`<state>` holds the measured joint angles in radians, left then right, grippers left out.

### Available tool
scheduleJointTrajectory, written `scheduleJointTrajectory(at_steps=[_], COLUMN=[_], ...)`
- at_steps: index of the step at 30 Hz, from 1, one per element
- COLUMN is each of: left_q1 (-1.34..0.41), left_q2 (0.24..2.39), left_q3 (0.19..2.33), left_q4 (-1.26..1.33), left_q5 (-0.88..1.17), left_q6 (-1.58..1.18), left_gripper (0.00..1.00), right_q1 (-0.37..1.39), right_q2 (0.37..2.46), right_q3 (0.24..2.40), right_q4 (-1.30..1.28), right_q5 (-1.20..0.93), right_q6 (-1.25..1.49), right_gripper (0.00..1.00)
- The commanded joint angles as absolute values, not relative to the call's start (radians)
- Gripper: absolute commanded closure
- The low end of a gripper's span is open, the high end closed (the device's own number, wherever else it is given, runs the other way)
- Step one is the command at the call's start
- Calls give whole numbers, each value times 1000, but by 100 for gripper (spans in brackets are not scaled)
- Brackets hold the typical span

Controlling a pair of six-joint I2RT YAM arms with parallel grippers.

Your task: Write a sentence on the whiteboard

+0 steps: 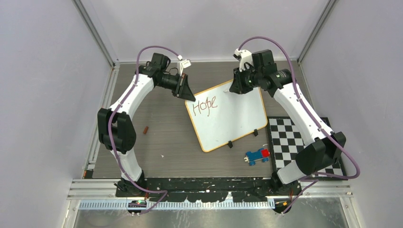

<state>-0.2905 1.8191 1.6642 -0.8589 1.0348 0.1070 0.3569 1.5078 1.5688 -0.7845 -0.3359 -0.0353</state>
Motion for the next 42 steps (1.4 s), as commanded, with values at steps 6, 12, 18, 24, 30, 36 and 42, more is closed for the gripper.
scheduleJointTrajectory(at_steps=[6,12,18,24,30,36,42], left_q1=[-307,-307,-307,-307,-307,-307,-307], left_q2=[1817,1824,1821,1819,1818,1820,1816], left_q3=[1682,1687,1687,1687,1684,1684,1683], left_q4=[-907,-910,-911,-913,-913,-912,-913], left_q5=[992,993,992,992,991,991,991], left_q6=[115,116,118,120,120,121,121], left_gripper=[100,100,100,100,100,100,100], right_q1=[363,394,401,401,401,401,425], right_q2=[1542,1551,1542,1508,1477,1464,1466], right_q3=[1643,1638,1604,1546,1497,1421,1382], right_q4=[-730,-744,-761,-762,-763,-747,-730], right_q5=[-343,-347,-343,-313,-297,-325,-339], right_q6=[-15,-30,-49,-63,-66,-41,-23], right_gripper=[100,100,100,100,100,100,100])
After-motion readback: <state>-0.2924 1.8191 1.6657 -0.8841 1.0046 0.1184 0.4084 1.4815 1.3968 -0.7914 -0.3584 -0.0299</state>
